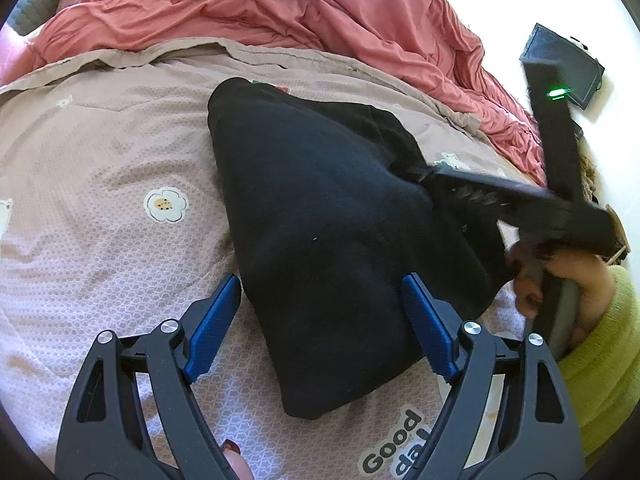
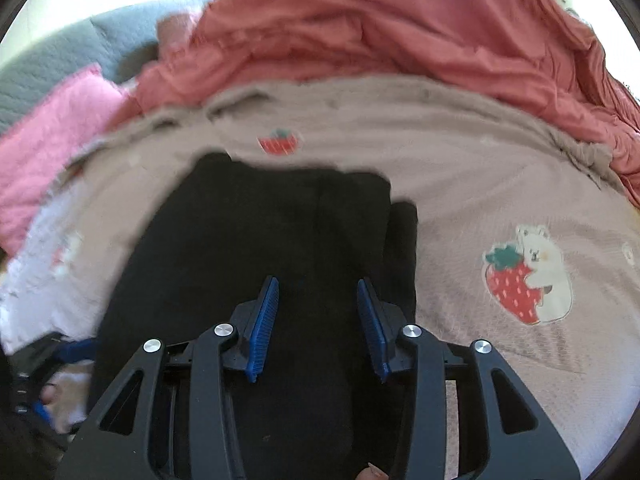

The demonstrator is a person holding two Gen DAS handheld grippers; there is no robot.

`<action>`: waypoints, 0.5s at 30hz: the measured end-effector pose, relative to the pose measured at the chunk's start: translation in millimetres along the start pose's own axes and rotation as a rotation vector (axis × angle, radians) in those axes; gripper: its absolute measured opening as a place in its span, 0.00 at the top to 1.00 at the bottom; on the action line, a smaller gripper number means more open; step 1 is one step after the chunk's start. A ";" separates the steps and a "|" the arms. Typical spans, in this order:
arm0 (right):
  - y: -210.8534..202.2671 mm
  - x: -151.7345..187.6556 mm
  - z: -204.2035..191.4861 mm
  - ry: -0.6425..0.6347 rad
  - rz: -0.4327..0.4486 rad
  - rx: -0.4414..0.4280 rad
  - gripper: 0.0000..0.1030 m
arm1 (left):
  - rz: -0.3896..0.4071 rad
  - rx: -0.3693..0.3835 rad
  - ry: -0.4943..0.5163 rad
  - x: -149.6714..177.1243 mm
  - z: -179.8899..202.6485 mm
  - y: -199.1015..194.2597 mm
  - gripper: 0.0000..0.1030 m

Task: Fold small clothes
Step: 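Open the right gripper and release the folded stack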

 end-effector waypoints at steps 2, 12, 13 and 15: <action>0.9 -0.8 0.8 0.018 0.003 -0.004 0.63 | 0.000 -0.005 0.002 -0.2 0.0 0.5 0.26; -53.2 -6.3 -2.3 -0.012 0.153 0.030 0.32 | 0.006 -0.015 -0.026 -1.6 -3.4 -5.0 0.21; -60.1 -6.0 -2.0 -0.012 0.169 0.035 0.23 | 0.011 -0.017 -0.028 -2.3 -3.4 -7.3 0.19; -77.5 -5.3 -1.3 -0.009 0.210 0.039 0.17 | 0.024 -0.022 -0.036 -3.6 -4.0 -12.4 0.13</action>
Point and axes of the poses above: each gripper's, at about its wrist camera, not at the fingertips, and y roughly the way its jaws point, z to its right, x to its underside, the point moved 5 cm from there along y, roughly the way its jaws point, and after that the axes turned 3 degrees about -x, right-handed, at the moved point
